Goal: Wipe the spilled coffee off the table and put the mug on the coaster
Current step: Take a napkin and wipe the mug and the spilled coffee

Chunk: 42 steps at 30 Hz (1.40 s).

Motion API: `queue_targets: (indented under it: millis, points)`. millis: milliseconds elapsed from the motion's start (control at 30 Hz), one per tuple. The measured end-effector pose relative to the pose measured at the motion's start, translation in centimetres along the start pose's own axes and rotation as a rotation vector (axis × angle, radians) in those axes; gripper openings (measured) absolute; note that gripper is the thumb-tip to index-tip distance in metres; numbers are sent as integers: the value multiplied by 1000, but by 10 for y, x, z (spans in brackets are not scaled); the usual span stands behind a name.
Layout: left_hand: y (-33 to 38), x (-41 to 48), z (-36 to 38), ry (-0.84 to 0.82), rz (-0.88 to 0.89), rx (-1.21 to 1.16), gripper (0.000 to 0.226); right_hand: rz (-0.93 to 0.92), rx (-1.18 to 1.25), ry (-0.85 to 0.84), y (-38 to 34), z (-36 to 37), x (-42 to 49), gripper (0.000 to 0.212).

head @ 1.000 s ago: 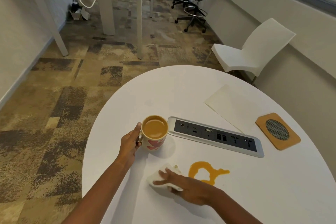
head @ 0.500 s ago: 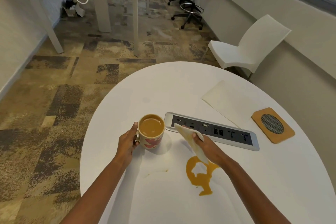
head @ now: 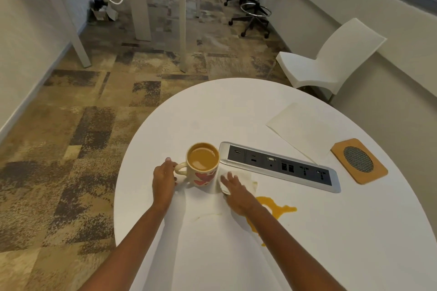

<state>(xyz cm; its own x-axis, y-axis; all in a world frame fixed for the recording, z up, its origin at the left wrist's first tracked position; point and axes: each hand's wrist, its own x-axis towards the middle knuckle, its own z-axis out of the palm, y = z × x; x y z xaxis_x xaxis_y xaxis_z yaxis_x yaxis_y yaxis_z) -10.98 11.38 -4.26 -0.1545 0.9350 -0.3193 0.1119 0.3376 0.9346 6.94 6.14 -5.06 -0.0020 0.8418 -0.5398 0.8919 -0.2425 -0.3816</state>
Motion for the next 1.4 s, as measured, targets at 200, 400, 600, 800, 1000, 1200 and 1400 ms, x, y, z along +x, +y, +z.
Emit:
queue_targets:
  millis: [200, 400, 600, 800, 1000, 1200, 1400]
  points:
    - [-37, -24, -18, 212, 278, 462, 22, 69, 62, 121, -27, 39, -10, 61]
    - [-69, -52, -22, 294, 370, 781, 40, 19, 35, 188, -55, 75, -29, 68]
    - [-86, -73, -29, 314, 319, 948, 47, -298, -161, 95, -42, 93, -43, 71]
    - [-90, -101, -25, 229, 261, 1091, 46, -705, -466, -141, 2, 56, -46, 75]
    - [-91, -132, 0, 178, 207, 1089, 61, -895, -729, -213, 29, 19, -35, 74]
    - [-88, -154, 24, 208, 168, 1063, 49, -831, -792, -253, 50, -6, -33, 74]
    - [-88, -170, 31, 226, 170, 1042, 48, -567, -647, -220, 94, -33, -54, 58]
